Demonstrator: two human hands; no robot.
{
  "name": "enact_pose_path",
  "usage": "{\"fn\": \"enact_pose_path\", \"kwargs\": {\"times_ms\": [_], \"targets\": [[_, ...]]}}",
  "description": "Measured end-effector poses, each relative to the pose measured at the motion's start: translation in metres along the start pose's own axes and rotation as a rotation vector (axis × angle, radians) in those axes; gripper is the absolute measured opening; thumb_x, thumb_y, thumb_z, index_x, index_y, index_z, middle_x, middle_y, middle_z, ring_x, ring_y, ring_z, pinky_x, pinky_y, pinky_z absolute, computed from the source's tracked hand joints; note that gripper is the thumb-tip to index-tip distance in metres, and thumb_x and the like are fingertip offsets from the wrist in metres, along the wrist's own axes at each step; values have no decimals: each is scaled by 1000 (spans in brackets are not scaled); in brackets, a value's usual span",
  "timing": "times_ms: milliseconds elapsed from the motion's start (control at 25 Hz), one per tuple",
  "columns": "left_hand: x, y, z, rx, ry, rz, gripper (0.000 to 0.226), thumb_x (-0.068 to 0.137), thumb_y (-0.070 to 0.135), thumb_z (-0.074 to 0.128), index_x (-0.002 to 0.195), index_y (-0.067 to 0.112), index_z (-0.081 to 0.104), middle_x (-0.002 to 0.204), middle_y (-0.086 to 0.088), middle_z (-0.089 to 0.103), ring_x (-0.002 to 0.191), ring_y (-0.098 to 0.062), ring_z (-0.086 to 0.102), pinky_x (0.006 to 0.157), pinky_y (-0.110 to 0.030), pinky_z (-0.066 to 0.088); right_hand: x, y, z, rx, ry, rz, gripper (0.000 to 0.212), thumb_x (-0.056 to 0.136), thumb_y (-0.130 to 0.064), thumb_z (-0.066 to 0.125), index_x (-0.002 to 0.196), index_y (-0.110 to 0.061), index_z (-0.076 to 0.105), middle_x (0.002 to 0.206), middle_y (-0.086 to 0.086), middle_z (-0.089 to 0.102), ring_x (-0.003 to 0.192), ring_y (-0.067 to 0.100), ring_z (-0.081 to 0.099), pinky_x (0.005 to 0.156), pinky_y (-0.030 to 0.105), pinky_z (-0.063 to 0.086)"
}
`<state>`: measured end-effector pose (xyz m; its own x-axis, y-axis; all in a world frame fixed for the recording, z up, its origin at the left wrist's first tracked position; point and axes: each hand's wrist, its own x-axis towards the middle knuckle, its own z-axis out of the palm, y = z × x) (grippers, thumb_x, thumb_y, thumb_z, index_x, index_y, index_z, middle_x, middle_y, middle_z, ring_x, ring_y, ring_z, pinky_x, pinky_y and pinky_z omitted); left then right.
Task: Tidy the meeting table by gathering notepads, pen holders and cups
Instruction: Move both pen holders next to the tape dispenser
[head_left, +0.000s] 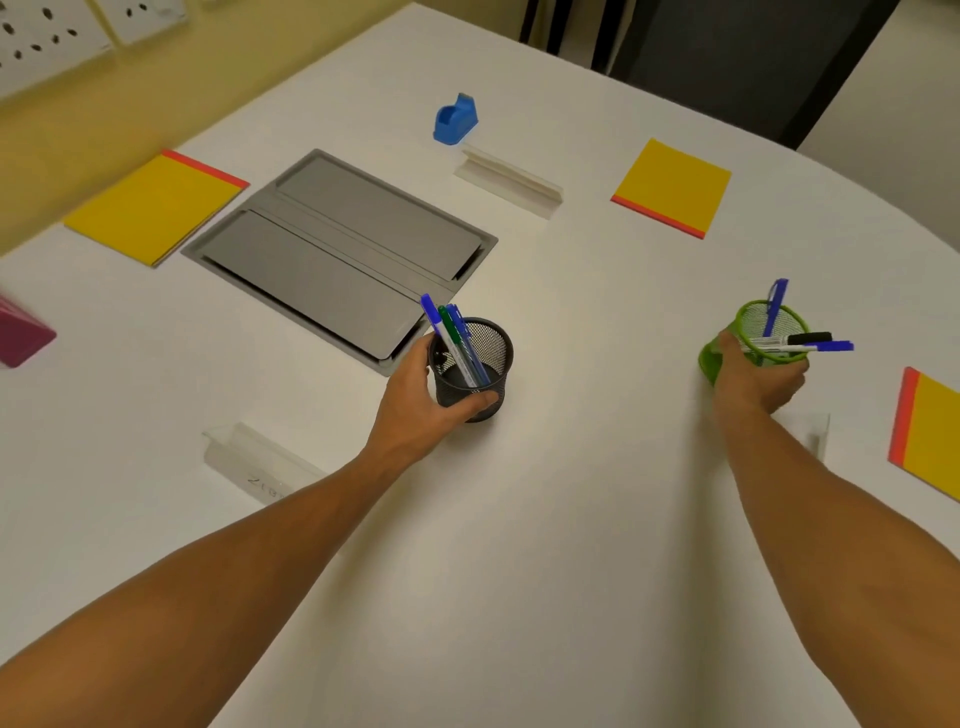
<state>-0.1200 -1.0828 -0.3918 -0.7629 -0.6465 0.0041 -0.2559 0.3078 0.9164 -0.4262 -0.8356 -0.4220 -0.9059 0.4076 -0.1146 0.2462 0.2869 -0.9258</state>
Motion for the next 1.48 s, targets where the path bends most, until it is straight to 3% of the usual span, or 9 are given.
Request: {"fn": "enact_pose_path", "kwargs": {"times_ms": [200,400,560,720,840,1040,1200,1360,1480], "targets": [[-1,9,-37,-1,61,25,90,65,53,80,140,20,41,134,4,55,119,-13,53,98,-31,51,-73,-19,26,27,-239,-110,97,56,-48,90,139,-23,46,134,-2,52,118,17,59,102,39,52],[-7,2,-95,4,149,11,91,65,56,79,139,22,40,132,7,55,117,-11,54,97,-30,51,-176,-34,73,57,-550,-165,96,62,-45,91,141,-22,42,134,-1,54,117,16,58,99,31,52],[-13,-15,-153,-3,248,-25,86,70,45,84,140,20,40,134,3,56,120,-15,54,101,-35,51,-256,-53,114,66,-759,-251,90,64,-44,90,139,-24,45,130,-4,56,119,15,58,99,30,51],[-16,-39,-216,4,371,-73,87,72,38,85,143,17,39,139,-1,53,128,-18,50,103,-34,50,-334,-73,153,72,-930,-307,82,70,-32,90,138,-22,45,128,-3,56,115,13,57,87,18,49],[-17,-64,-262,52,504,-135,92,70,43,85,144,17,38,139,-4,50,130,-17,42,100,-27,46,-389,-77,187,54,-1034,-372,75,69,-33,89,132,-27,49,124,-4,59,111,13,60,89,26,54],[-21,-104,-324,94,648,-192,92,69,45,85,143,17,38,135,-4,50,127,-18,43,102,-32,46,-465,-69,239,-1,-1130,-411,76,55,-55,85,120,-40,48,122,-7,60,114,18,58,93,39,57],[-2,-130,-373,120,635,-203,88,66,51,85,136,16,44,127,-3,57,117,-18,54,95,-31,53,-516,-61,275,-60,-1175,-444,82,51,-63,83,124,-40,50,125,-7,60,120,25,54,96,48,54],[33,-140,-412,149,633,-175,79,65,48,86,127,15,51,117,0,63,104,-12,59,76,-15,49,-550,-60,305,-62,-1195,-423,79,57,-50,87,125,-38,49,125,-6,60,117,21,56,98,46,54],[66,-150,-427,162,659,-195,76,65,47,87,124,15,51,109,5,61,97,-10,58,69,-11,42,-566,-55,325,-83,-1182,-437,78,49,-63,80,117,-48,44,126,-10,58,122,24,52,99,49,52]]}}
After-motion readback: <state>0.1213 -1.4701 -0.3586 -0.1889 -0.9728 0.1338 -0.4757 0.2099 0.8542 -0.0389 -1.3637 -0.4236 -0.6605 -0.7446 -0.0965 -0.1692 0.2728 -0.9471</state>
